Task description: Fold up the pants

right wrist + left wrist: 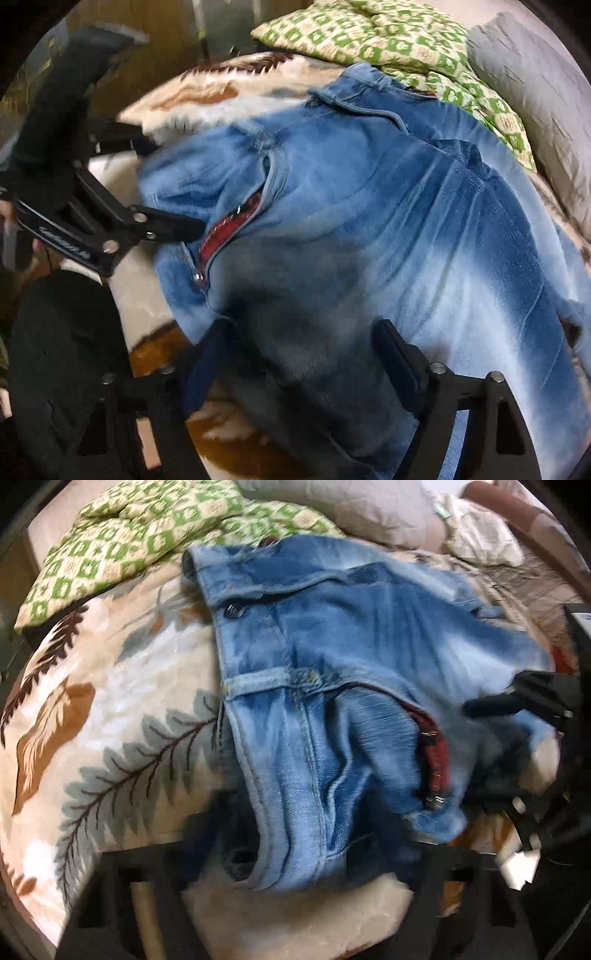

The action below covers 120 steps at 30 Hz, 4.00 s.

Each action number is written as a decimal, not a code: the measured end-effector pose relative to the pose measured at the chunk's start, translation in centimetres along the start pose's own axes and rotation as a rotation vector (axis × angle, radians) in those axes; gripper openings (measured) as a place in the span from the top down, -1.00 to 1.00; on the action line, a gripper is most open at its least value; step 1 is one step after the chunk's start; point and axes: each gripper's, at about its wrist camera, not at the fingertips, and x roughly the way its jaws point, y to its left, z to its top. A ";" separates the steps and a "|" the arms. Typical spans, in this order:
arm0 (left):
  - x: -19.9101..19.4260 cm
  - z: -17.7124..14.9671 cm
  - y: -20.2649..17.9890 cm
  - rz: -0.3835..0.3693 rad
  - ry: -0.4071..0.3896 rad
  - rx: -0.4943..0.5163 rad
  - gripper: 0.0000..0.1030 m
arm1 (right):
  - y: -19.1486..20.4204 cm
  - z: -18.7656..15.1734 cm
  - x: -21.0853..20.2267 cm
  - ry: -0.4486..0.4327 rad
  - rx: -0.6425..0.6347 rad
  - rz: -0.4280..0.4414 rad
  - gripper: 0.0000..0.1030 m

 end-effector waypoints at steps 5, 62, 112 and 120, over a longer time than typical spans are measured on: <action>-3.0 -0.3 0.6 -0.054 -0.002 0.008 0.64 | 1.3 0.5 -1.5 0.001 -0.039 0.079 0.56; 17.5 34.4 -21.7 -0.079 0.081 0.482 0.89 | -49.6 -2.3 -4.9 0.049 0.708 -0.082 0.94; -8.8 14.3 -5.7 0.106 -0.163 0.065 -0.81 | -13.0 -6.5 -18.5 -0.087 0.272 -0.040 -0.64; -4.1 22.6 0.7 0.093 -0.117 0.005 -0.81 | -14.1 3.3 -9.4 -0.137 0.358 0.067 -0.65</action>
